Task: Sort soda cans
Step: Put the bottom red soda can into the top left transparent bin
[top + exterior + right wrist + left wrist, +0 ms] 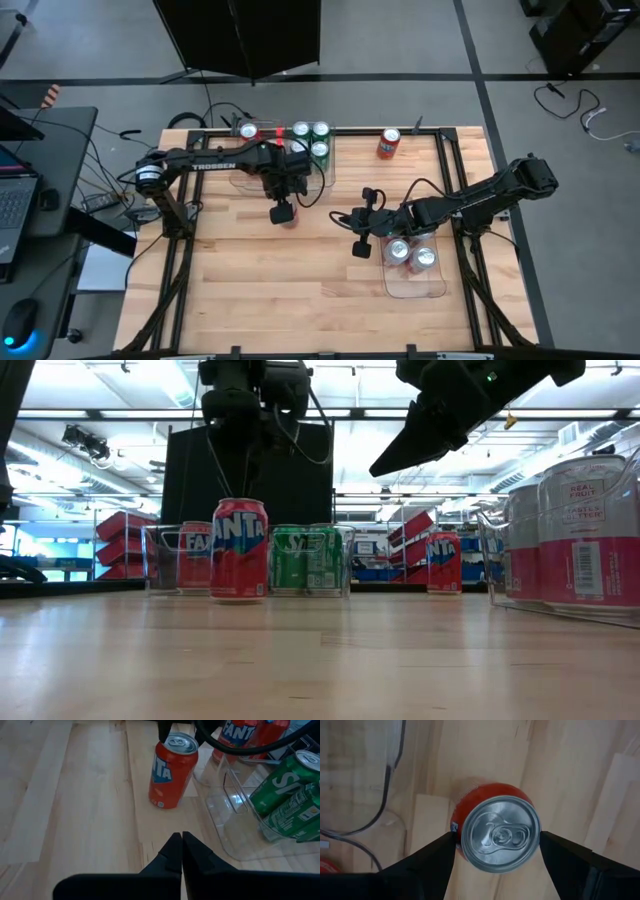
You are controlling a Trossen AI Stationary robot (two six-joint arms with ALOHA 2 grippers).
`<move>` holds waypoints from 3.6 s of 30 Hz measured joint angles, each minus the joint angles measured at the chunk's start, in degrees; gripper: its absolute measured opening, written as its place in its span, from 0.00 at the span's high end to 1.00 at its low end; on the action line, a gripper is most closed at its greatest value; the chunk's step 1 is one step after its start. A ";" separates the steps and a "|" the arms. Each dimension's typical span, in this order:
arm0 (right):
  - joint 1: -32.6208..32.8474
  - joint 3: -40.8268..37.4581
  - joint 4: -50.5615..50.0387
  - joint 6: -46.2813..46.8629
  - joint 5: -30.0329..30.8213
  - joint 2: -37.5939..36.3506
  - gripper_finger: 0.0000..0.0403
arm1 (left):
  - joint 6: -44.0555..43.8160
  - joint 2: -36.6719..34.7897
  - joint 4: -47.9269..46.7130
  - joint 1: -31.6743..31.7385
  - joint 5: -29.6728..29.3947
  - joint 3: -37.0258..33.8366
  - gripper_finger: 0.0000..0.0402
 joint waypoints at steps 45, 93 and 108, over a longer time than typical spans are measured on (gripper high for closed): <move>-3.90 6.67 41.20 0.00 -11.72 29.73 1.00 | 5.01 -1.41 -3.03 -3.17 3.54 0.60 0.99; -9.09 9.79 39.39 -0.48 -15.54 31.78 1.00 | -2.57 -1.36 -3.81 -4.87 -4.43 0.42 0.24; -9.14 9.79 39.66 -0.48 -15.61 31.74 1.00 | -2.45 -0.88 -1.10 -4.87 -3.84 0.21 0.24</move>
